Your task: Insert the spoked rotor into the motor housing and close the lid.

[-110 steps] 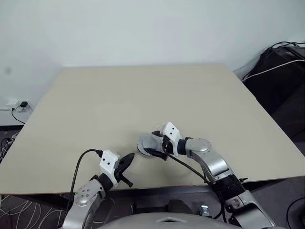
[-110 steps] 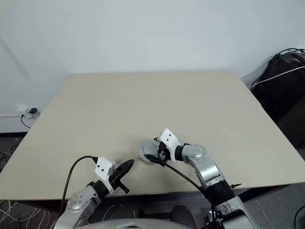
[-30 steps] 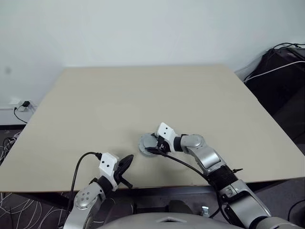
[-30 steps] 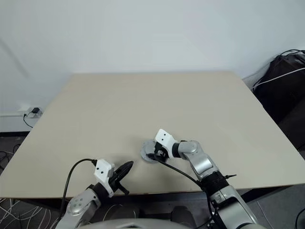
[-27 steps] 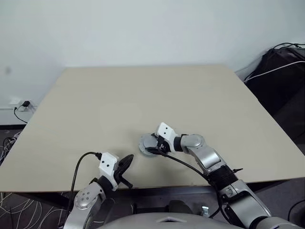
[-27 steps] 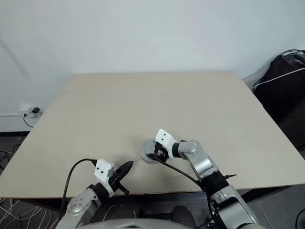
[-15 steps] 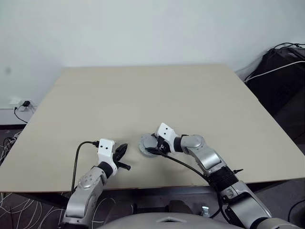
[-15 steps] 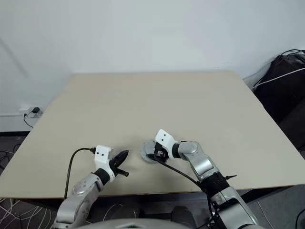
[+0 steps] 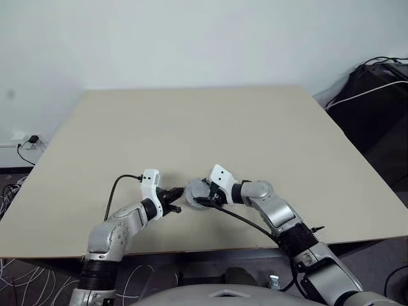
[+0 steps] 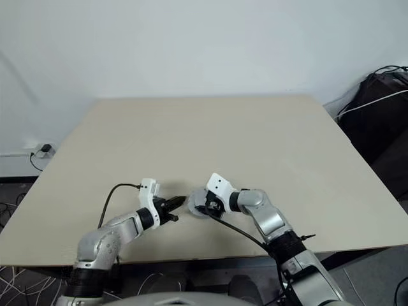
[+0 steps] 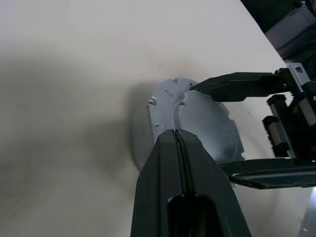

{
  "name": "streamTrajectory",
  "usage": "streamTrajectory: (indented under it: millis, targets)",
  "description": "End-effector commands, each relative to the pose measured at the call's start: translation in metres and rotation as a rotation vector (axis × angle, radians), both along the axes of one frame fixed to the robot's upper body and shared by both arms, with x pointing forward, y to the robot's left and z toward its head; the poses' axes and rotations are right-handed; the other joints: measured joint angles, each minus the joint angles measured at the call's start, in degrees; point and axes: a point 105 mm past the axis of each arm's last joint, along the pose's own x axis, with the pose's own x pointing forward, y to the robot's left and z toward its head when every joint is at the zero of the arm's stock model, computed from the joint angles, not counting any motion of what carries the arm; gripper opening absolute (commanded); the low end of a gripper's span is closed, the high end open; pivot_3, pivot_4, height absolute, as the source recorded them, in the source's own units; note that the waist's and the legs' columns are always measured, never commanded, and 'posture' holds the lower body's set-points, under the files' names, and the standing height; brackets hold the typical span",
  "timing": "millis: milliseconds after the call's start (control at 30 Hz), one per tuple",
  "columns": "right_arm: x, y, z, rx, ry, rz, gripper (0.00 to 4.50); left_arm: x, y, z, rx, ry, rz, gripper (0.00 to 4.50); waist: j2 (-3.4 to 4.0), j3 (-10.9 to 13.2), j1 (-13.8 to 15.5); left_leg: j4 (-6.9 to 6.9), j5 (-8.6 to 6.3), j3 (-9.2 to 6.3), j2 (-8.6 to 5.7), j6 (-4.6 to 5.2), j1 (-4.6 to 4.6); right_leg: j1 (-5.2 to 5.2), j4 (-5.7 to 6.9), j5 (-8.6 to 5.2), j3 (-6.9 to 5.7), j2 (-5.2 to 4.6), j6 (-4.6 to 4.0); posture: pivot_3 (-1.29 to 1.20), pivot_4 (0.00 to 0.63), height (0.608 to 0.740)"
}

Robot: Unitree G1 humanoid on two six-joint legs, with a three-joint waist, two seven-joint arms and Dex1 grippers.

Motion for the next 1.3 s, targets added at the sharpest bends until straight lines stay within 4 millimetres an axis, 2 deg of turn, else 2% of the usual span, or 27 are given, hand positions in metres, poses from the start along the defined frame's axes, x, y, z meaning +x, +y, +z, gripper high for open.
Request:
streamTrajectory:
  millis: [33, 333, 833, 900, 967, 1133, 1300]
  targets:
    - [-0.002, -0.006, -0.008, -0.047, 0.019, -0.014, 3.21, 0.007, -0.005, 0.006, -0.025, 0.005, -0.016, 0.00, -0.01, 0.00, 0.00, 0.00, 0.00, 0.00, 0.00, 0.00, 0.00, 0.00, 0.00, 0.00, 0.00, 0.00, 0.00, 0.00, 0.000, 0.740]
    - [-0.002, -0.006, -0.007, -0.048, 0.012, -0.011, 3.21, 0.017, -0.011, -0.004, 0.050, 0.062, -0.011, 0.00, -0.04, -0.02, 0.03, 0.00, 0.01, 0.00, -0.01, -0.02, 0.00, 0.00, -0.02, 0.01, 0.01, -0.01, 0.00, 0.00, 0.000, 0.740]
    - [-0.004, -0.002, 0.000, -0.012, -0.003, -0.008, 3.21, 0.002, -0.027, -0.014, 0.060, 0.159, -0.104, 0.00, -0.09, -0.09, 0.10, 0.00, 0.00, -0.01, -0.03, -0.04, 0.00, 0.03, -0.04, 0.02, 0.02, -0.04, 0.02, 0.00, 0.000, 0.740]
    - [-0.003, -0.001, 0.003, 0.004, -0.010, -0.017, 3.95, 0.001, -0.028, -0.015, 0.062, 0.163, -0.109, 0.00, -0.10, -0.09, 0.09, 0.00, 0.00, -0.01, -0.04, -0.03, 0.00, 0.03, -0.06, 0.02, 0.01, -0.04, 0.02, 0.00, 0.000, 0.740]
    - [-0.002, 0.000, 0.006, 0.026, -0.012, -0.028, 4.49, 0.001, -0.028, -0.015, 0.066, 0.164, -0.113, 0.00, -0.11, -0.10, 0.11, -0.02, 0.00, -0.02, -0.04, -0.04, 0.00, 0.03, -0.10, 0.02, 0.01, -0.05, 0.02, 0.00, 0.000, 0.740]
    - [0.003, -0.005, 0.027, 0.162, -0.019, -0.125, 4.49, -0.001, -0.029, -0.016, 0.069, 0.165, -0.111, 0.00, -0.12, -0.09, 0.25, -0.03, -0.02, -0.03, -0.09, -0.03, -0.01, 0.04, -0.15, 0.02, 0.01, -0.11, 0.02, 0.00, 0.000, 0.740]
    - [-0.002, -0.020, 0.041, 0.190, -0.047, -0.154, 4.49, -0.003, -0.028, -0.016, 0.074, 0.158, -0.109, 0.00, -0.12, -0.09, 0.40, -0.04, -0.14, -0.03, -0.14, -0.19, -0.02, 0.04, -0.18, 0.01, 0.02, -0.16, 0.05, 0.00, 0.000, 0.740]
